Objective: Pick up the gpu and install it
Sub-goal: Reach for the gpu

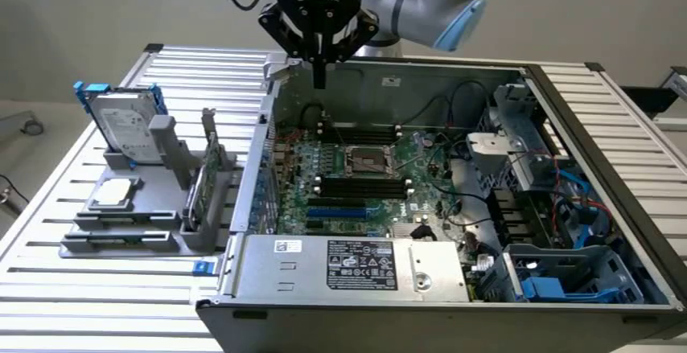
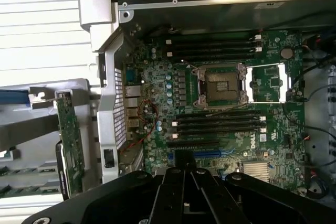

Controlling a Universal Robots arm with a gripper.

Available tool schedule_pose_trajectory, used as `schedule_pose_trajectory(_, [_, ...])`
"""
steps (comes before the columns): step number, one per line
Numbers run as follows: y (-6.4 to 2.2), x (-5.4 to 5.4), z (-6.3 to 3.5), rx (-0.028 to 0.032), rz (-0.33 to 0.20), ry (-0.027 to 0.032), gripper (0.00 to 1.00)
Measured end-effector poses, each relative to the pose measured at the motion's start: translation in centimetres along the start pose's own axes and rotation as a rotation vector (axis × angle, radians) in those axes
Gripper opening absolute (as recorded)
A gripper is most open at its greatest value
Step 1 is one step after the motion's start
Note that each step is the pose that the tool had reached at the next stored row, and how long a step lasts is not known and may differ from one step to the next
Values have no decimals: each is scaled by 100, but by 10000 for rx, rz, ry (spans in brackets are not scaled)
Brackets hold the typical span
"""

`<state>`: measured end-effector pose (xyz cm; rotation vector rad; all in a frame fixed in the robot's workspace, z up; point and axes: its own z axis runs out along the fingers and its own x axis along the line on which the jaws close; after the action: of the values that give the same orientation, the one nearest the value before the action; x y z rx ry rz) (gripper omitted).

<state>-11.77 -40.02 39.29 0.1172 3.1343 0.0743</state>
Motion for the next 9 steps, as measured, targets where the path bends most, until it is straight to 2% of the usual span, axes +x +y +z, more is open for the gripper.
schedule_pose_trajectory(2, [-4,49,-1,2,2,2,11])
schedule_pose_trajectory(9, [-27,368,0,-1,2,1,11])
